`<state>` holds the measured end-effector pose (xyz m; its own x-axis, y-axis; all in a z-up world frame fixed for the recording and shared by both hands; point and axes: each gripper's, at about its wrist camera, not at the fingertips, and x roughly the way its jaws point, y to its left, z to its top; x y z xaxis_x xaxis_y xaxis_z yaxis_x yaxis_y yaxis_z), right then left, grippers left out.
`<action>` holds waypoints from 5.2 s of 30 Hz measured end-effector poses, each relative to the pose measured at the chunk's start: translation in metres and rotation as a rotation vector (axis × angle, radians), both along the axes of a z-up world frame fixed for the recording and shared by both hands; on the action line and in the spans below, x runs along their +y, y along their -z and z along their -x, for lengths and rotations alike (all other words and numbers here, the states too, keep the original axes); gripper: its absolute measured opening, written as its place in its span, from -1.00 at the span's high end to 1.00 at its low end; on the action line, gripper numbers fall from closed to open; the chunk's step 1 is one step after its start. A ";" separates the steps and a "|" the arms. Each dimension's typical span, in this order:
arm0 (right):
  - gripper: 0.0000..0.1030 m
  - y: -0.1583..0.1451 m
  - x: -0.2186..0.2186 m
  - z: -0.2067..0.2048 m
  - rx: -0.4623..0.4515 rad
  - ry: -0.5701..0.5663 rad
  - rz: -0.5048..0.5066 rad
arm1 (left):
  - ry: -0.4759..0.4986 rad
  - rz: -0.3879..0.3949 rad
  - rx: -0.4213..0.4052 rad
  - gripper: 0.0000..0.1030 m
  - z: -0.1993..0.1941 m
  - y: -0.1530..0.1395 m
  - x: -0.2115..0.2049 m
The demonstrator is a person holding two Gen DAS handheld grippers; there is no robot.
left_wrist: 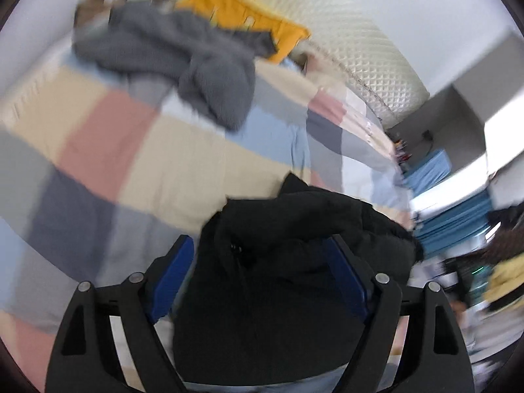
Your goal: Fold large clothes
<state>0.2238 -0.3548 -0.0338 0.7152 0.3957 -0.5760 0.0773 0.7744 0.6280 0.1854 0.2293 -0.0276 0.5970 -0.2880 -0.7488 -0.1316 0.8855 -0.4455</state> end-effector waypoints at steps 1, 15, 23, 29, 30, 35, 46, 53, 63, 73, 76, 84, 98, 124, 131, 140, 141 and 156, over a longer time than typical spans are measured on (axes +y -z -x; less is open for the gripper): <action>-0.42 -0.011 0.011 0.004 -0.021 -0.018 0.037 | 0.019 -0.060 -0.027 -0.59 0.004 -0.011 -0.013; -0.49 -0.051 0.108 0.062 -0.224 -0.209 0.382 | 0.121 -0.323 -0.262 -0.59 -0.008 -0.067 -0.156; -0.51 0.051 0.153 0.046 -0.156 -0.280 0.463 | 0.152 -0.435 -0.267 -0.59 -0.001 0.025 -0.184; -0.81 0.085 0.182 0.018 -0.195 -0.281 0.611 | 0.134 -0.434 -0.234 -0.59 -0.016 0.072 -0.180; -0.82 0.090 0.180 0.012 -0.190 -0.280 0.596 | 0.131 -0.426 -0.233 -0.59 -0.022 0.074 -0.178; -0.84 0.104 0.172 -0.022 -0.154 -0.276 0.536 | 0.141 -0.436 -0.197 -0.59 -0.055 0.086 -0.185; -0.93 0.115 0.178 -0.091 -0.071 -0.329 0.553 | 0.136 -0.462 -0.129 -0.59 -0.122 0.103 -0.195; -0.99 0.127 0.180 -0.109 -0.059 -0.337 0.532 | 0.126 -0.456 -0.098 -0.59 -0.146 0.115 -0.195; -1.00 0.134 0.191 -0.109 -0.090 -0.349 0.624 | 0.133 -0.419 -0.076 -0.59 -0.148 0.131 -0.183; -0.99 0.137 0.145 -0.101 -0.080 -0.319 0.608 | 0.072 -0.457 -0.066 -0.62 -0.123 0.130 -0.141; -0.98 0.141 0.122 -0.100 -0.057 -0.291 0.585 | 0.019 -0.474 -0.033 -0.62 -0.117 0.133 -0.122; -0.99 0.141 0.083 -0.089 -0.033 -0.234 0.558 | -0.035 -0.436 -0.010 -0.62 -0.106 0.132 -0.099; -0.99 0.026 0.084 -0.010 -0.261 -0.148 0.580 | 0.002 -0.408 -0.174 -1.00 -0.053 0.053 -0.137; -1.00 -0.127 0.155 0.213 -0.667 -0.196 0.577 | 0.045 -0.413 -0.526 -1.00 0.136 -0.124 -0.194; -1.00 -0.118 0.169 0.253 -0.666 -0.198 0.573 | 0.054 -0.412 -0.522 -1.00 0.171 -0.114 -0.197; -1.00 -0.083 0.174 0.270 -0.567 -0.192 0.567 | 0.035 -0.367 -0.457 -1.00 0.194 -0.091 -0.192; -1.00 -0.079 0.174 0.271 -0.555 -0.194 0.569 | 0.038 -0.368 -0.446 -1.00 0.194 -0.088 -0.193; -1.00 -0.025 0.162 0.275 -0.412 -0.157 0.581 | 0.071 -0.385 -0.307 -1.00 0.202 -0.034 -0.209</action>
<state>-0.0512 -0.1924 -0.0092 0.8792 0.2237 -0.4206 -0.2162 0.9741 0.0661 -0.0163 0.0200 0.0063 0.7957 -0.0734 -0.6013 0.0213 0.9954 -0.0933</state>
